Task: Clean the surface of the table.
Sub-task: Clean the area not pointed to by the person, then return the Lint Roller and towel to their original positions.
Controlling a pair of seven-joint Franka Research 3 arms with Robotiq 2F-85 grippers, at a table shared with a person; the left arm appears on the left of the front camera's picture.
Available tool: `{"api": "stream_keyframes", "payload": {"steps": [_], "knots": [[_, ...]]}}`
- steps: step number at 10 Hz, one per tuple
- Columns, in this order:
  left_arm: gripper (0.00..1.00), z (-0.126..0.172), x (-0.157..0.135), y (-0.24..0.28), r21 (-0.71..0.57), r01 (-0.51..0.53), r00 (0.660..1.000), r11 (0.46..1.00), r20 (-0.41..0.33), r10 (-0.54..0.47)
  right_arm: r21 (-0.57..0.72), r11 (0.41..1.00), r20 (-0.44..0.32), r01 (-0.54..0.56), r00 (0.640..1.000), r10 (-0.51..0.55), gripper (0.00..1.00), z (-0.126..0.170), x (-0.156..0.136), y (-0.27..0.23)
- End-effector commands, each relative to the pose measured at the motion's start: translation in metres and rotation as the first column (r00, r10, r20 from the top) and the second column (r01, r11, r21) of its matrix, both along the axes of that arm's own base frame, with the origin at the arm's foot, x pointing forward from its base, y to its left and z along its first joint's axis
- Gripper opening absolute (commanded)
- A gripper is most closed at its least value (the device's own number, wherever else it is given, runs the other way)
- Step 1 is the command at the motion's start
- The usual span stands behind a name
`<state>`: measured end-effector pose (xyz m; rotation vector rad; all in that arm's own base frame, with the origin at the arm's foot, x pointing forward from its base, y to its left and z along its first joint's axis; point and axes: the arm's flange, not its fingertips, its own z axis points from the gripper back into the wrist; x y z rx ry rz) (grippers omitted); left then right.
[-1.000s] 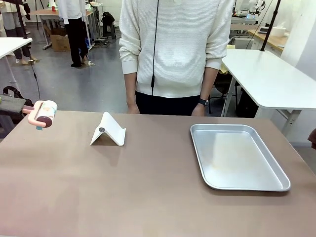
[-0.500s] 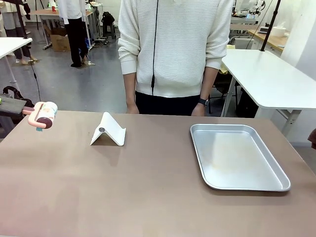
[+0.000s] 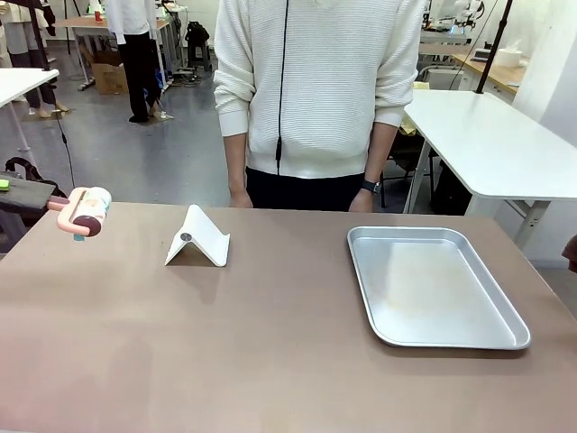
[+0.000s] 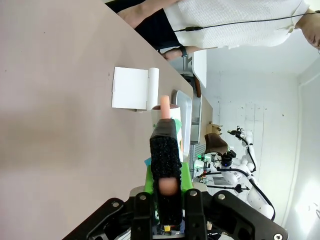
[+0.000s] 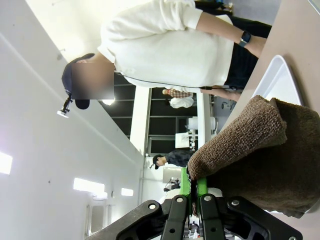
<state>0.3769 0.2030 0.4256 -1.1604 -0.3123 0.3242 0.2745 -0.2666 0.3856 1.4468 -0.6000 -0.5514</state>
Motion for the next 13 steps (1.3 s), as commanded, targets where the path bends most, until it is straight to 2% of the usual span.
{"api": "stream_keyframes", "payload": {"steps": [1,12,13], "knots": [[0.22,0.0013,-0.0013,0.0023,0.002,-0.008,1.000,1.000,0.004,0.008,-0.008,1.000,-0.002,0.001,1.000,-0.001,0.00,0.0040,-0.0030,0.0029],[0.22,0.0013,-0.0013,0.0023,0.002,-0.008,1.000,1.000,0.004,0.008,-0.008,1.000,-0.002,0.001,1.000,-0.001,0.00,0.0040,-0.0030,0.0029],[0.22,-0.0005,-0.0003,0.0017,0.003,-0.007,1.000,1.000,-0.001,0.007,0.000,1.000,0.000,0.000,1.000,0.000,0.05,0.0000,0.0000,0.0000]]}}
